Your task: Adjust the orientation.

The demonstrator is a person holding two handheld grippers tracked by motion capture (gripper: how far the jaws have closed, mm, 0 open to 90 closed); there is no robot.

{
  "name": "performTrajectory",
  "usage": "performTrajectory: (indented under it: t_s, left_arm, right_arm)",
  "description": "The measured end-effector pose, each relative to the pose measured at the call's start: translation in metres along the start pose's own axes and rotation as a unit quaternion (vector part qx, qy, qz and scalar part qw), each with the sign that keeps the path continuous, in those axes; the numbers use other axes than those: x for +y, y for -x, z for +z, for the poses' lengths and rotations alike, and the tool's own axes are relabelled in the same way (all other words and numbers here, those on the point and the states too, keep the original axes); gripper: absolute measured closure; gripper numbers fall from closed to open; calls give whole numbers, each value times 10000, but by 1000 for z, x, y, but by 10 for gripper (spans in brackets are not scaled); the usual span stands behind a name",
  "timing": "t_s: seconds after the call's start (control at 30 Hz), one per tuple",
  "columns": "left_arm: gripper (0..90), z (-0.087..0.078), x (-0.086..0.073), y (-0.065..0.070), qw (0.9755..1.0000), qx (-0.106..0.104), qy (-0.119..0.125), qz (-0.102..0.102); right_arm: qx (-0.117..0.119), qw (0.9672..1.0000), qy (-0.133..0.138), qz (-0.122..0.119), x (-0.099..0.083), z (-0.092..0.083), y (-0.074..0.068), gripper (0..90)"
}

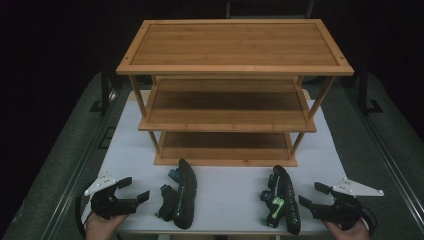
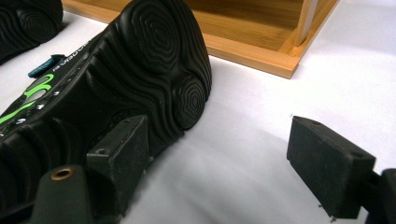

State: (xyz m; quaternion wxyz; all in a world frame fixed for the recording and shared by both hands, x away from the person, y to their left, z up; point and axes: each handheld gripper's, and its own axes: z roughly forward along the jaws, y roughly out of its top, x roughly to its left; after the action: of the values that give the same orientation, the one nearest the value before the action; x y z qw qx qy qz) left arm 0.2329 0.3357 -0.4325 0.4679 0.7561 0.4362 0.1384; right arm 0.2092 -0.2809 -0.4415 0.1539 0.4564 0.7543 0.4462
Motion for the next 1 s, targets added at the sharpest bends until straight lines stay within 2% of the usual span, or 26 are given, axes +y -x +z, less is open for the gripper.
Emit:
performTrajectory:
  t_s: [0.3, 0.53, 0.67, 0.77, 0.8, 0.97, 1.0]
  left_arm:
    - [88, -1, -2, 1, 10000, -73, -52, 43]
    - [93, 1, -4, 7, 9993, -181, -295, 121]
    - [93, 2, -5, 12, 9986, -191, -424, 261]
    - [96, 5, -4, 13, 9981, -213, -491, 310]
    - [133, 5, -4, 14, 9980, -260, -465, 331]
    - [152, 8, -4, 15, 9976, -315, -512, 330]
    - [205, 9, -4, 15, 9975, -369, -503, 338]
  right_arm:
    - [-67, 10000, 42, -16, 2, -4, -2, 202]
    - [-105, 9996, 255, -81, 8, -15, -9, 203]
    - [-68, 9986, 483, -192, 14, -24, -16, 212]
    - [0, 9983, 535, -241, 18, -26, -21, 215]
    - [22, 9981, 548, -274, 19, -27, -23, 220]
    - [157, 9973, 593, -414, 26, -28, -35, 245]
    - [233, 9967, 614, -486, 29, -29, -41, 275]
